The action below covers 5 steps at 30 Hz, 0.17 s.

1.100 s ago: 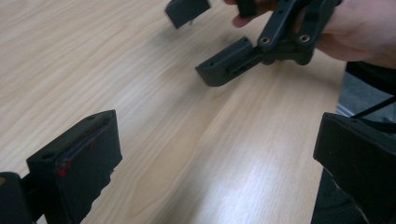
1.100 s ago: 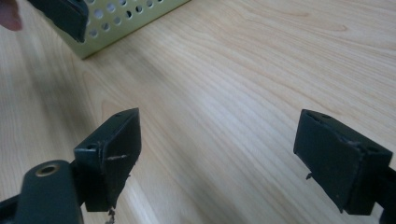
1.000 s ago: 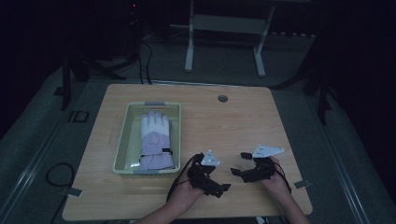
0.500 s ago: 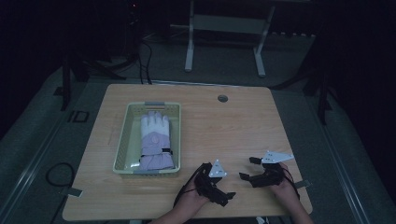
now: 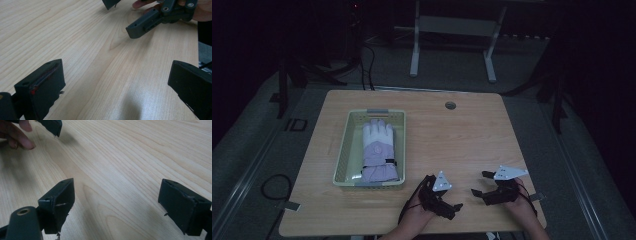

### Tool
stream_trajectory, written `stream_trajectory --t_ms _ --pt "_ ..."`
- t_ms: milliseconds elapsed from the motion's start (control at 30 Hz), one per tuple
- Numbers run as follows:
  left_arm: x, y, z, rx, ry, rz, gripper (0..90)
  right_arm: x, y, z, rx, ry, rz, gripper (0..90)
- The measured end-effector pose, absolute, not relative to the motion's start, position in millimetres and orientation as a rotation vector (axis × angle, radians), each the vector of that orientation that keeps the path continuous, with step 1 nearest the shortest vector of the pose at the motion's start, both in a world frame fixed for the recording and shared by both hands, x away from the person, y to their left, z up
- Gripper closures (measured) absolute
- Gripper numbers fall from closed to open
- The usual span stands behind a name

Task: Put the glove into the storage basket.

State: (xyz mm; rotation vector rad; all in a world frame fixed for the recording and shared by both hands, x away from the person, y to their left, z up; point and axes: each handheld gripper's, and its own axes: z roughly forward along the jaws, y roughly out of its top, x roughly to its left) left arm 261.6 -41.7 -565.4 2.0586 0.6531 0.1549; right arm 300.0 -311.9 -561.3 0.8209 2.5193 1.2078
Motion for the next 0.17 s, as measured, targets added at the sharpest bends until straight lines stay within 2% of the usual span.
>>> stream_trajectory --t_ms 167 --pt "261.2 -41.1 -566.0 2.053 0.653 0.141 1.1 300.8 -312.6 -561.1 0.832 2.515 1.215 13.8"
